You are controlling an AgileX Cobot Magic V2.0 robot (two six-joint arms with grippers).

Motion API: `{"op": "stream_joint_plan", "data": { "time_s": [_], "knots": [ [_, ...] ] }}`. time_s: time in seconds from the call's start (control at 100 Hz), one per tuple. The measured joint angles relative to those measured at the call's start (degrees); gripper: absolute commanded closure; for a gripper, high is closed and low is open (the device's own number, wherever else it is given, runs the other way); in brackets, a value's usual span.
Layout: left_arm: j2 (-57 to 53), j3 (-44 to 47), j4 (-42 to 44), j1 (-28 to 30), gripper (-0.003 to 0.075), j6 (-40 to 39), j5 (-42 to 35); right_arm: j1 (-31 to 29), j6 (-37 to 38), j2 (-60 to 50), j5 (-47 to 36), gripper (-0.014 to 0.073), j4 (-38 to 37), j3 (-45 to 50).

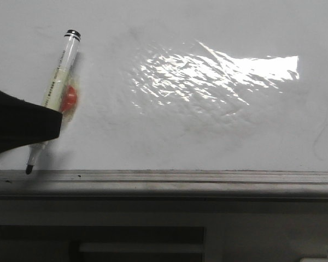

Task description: Write number 9 on whiteboard

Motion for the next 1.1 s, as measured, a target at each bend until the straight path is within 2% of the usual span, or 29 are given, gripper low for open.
{"op": "stream_joint_plan", "data": {
  "time_s": [0.1, 0.36, 0.5, 0.66, 0.88, 0.97, 1.1],
  "knots": [
    [1.97, 0.00, -0.86, 0.00, 0.0441, 0.00, -0.32, 0.00, 0.00, 0.00, 0.10, 0.0654, 0.00, 0.00],
    [4.80, -0.43, -2.65, -0.11, 0.0742, -0.04, -2.19, 5.32, 0.00, 0.00, 1.86, 0.0654, 0.00, 0.00],
    [4.89, -0.43, -2.75, -0.20, 0.0741, -0.14, -2.27, 11.26, 0.00, 0.49, 5.25, 0.0654, 0.00, -1.22],
    [4.89, -0.43, -1.83, -0.20, 0.0741, -0.14, -2.32, 22.07, 0.00, 4.01, 10.10, 0.0654, 0.02, -6.39],
    [5.23, -0.43, 11.82, -0.20, 0.0741, -0.14, -1.99, 38.50, 0.00, 12.91, 10.74, 0.0649, 0.13, -15.60],
    [5.23, -0.43, 20.18, -0.20, 0.0741, 0.08, -2.65, 44.17, -0.04, 17.14, 10.04, 0.0550, 0.15, -18.50],
    [5.23, -0.43, 28.98, -0.20, 0.0741, 0.17, -6.81, 51.67, -0.13, 24.15, 8.38, 0.0232, 0.15, -21.70]
  ]
}}
